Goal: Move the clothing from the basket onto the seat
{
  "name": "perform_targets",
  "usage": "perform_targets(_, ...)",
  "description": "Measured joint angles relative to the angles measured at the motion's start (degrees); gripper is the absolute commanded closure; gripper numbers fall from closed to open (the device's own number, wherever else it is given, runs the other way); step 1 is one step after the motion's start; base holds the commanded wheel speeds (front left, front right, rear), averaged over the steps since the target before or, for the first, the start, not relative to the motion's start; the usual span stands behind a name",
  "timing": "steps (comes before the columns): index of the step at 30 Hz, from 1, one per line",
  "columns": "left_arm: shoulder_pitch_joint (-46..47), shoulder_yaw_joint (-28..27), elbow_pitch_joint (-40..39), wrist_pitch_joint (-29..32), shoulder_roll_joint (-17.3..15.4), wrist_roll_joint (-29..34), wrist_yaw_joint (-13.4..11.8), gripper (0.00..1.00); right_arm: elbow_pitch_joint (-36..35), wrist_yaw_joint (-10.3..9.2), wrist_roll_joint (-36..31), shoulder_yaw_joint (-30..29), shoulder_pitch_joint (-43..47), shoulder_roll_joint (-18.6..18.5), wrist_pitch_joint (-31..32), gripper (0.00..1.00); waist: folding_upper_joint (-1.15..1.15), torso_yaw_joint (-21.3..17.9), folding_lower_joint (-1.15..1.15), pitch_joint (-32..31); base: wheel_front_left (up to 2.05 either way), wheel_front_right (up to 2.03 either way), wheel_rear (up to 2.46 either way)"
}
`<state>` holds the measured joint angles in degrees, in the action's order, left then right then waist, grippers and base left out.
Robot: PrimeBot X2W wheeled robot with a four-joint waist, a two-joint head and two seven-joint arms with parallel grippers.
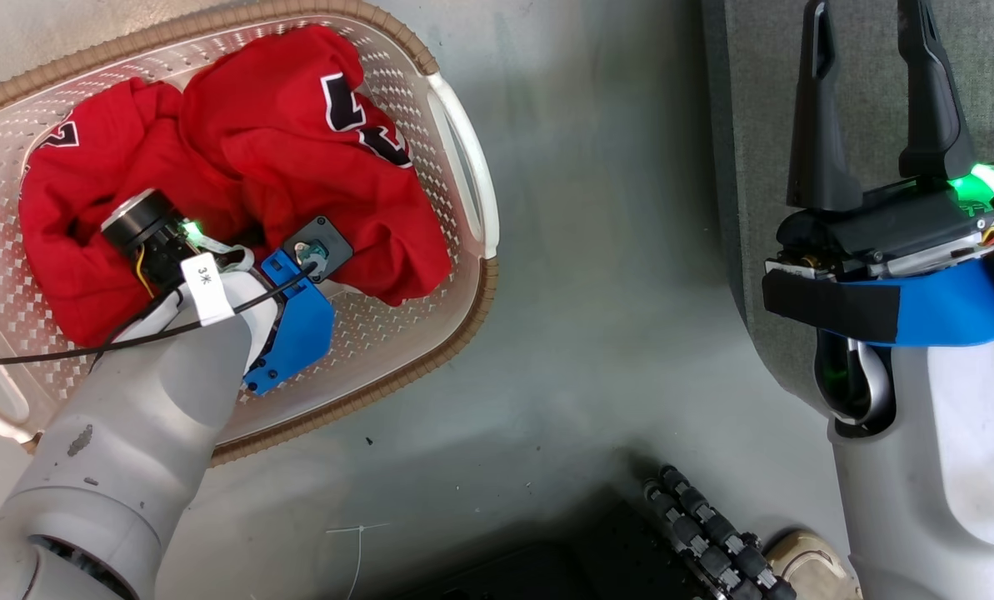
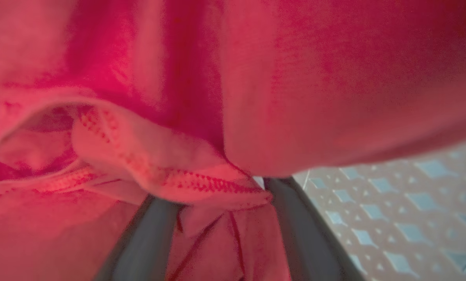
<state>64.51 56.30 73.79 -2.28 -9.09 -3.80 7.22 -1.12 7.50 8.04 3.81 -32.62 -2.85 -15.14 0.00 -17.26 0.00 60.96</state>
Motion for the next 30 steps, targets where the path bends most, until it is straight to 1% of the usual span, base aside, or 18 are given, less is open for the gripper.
perform_targets(3,0.0,0.7,0.0,0.5,0.0,0.1,0.0,1.0,-0.1,0.0,0.0,-0.2,0.0,0.0,0.0,0.0,0.0,0.1,0.0,-0.1,0.0,0.0,0.0)
perform_targets(7,0.0,0.9,0.1,-0.7,0.5,-0.4,0.0,1.0,-0.1,0.0,-0.4,-0.6,0.0,0.0,0.0,0.0,0.0,0.6,0.0,-0.6,0.0,0.0,0.0)
perform_targets(14,-0.4,0.3,0.0,-4.4,3.2,-3.1,0.0,1.0,0.3,0.0,-1.5,-1.2,0.1,0.0,0.0,0.0,0.0,2.2,-0.01,-2.4,0.0,0.0,0.0)
perform_targets(17,-1.1,1.1,-0.5,-6.6,4.4,-3.7,0.1,1.0,0.6,0.0,-2.3,-1.2,0.4,0.0,0.0,0.0,0.0,3.1,-0.01,-3.7,0.0,0.0,0.0)
perform_targets(23,-3.6,3.1,-3.6,-10.0,5.9,-8.1,0.1,1.0,1.7,0.0,-3.4,-1.3,1.1,-0.2,0.0,0.0,0.0,5.0,-0.01,-7.4,0.0,0.0,0.0)
perform_targets(30,-6.4,5.8,-9.9,-12.0,6.2,-14.9,0.1,1.0,2.8,0.0,-3.7,-1.4,3.0,-1.3,0.0,0.0,0.0,7.4,-0.01,-12.8,0.0,0.0,0.0)
